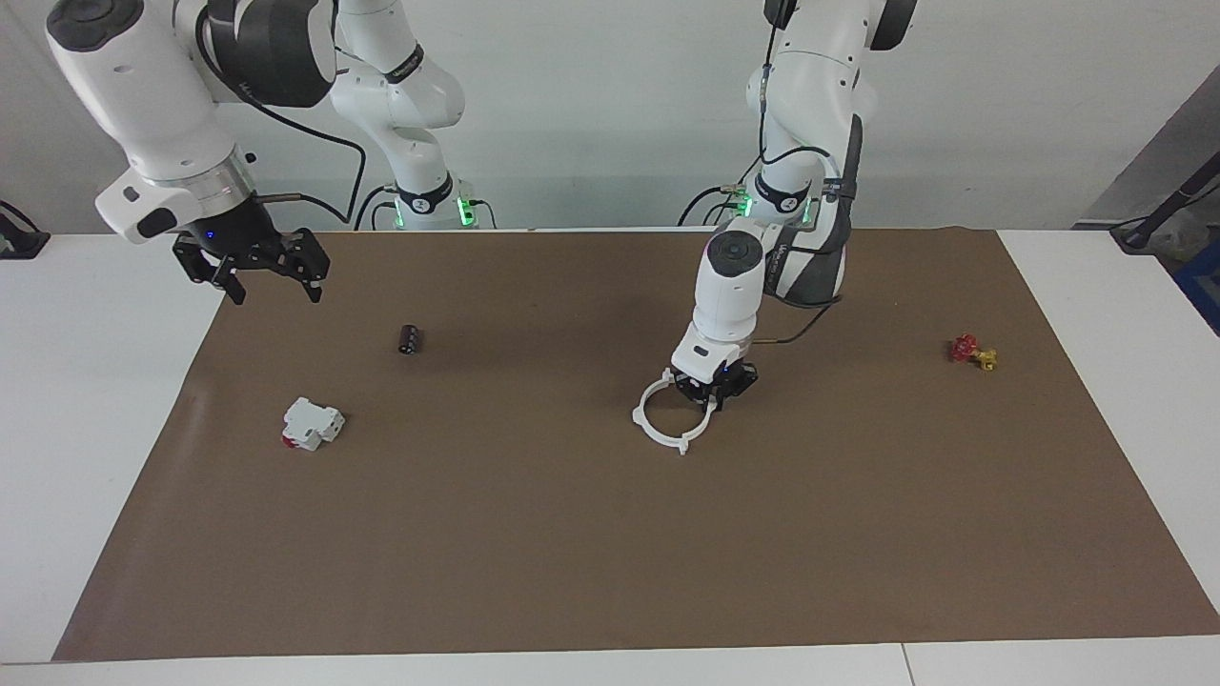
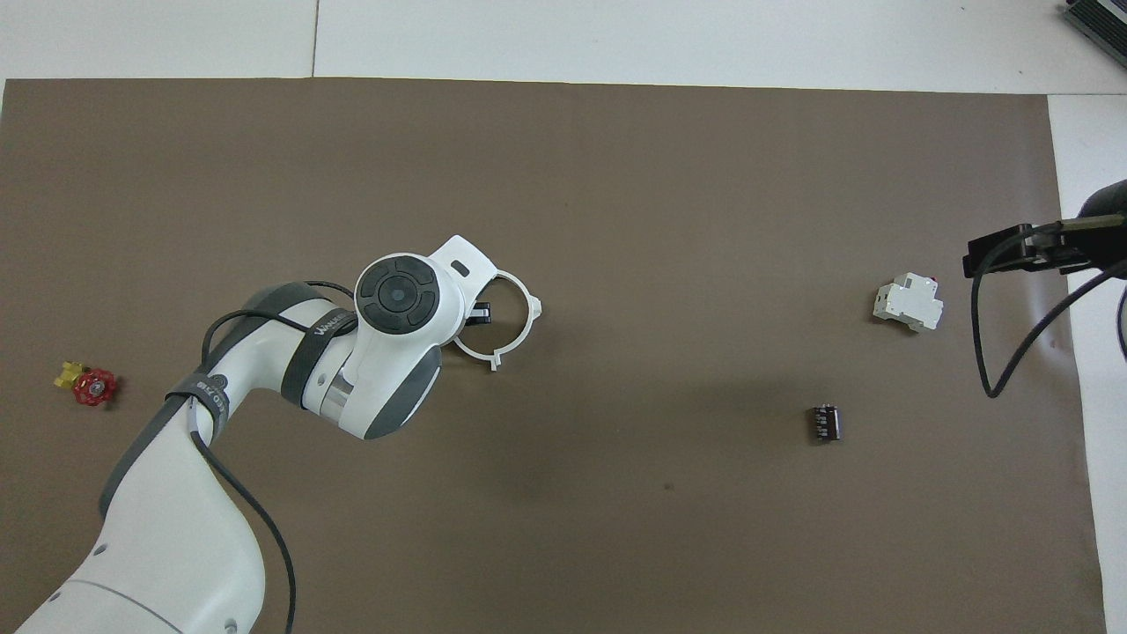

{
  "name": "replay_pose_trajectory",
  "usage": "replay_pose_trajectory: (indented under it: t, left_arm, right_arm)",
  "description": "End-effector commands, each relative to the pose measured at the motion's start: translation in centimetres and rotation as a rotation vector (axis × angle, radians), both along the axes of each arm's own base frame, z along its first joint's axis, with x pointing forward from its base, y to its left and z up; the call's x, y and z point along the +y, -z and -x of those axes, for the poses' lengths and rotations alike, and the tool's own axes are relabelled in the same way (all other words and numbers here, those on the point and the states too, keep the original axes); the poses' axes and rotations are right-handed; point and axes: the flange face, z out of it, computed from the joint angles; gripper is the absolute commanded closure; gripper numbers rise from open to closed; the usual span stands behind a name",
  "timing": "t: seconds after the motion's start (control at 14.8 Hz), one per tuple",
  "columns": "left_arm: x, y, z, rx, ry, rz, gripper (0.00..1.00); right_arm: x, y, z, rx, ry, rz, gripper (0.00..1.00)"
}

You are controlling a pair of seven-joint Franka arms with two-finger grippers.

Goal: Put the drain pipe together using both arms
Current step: 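Press the half-ring against the placed half to close the ring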

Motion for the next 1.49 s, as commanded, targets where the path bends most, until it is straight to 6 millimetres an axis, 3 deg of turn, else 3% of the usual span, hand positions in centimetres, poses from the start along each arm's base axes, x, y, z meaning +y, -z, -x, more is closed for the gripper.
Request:
replay_pose_trajectory:
  t: [0.0,0.47,0.88,1.42]
  left_arm:
    - [0.2,-0.5,0.7,-0.036,0.01,0.001,1.0]
    - [0.5,-0.3,0.5,-0.042,0.007,0.006,1.0]
    - [0.6,-0.3,0.3,-0.051,0.006,0.011,1.0]
    - [0.5,-0.3,0.3,-0.051,0.008,0.012,1.0]
  right_arm:
    - [0.3,0.0,0.8,-0.016,0.01,0.013,0.0]
    - [-0.7,-0.2,0.8,-0.017,0.031,0.003,0.0]
    - [2.0,-0.1,0.8,-0.01,-0.02,-0.002,0.0]
    - [2.0,-0.1,0.8,-0.007,-0.02,-0.002,0.0]
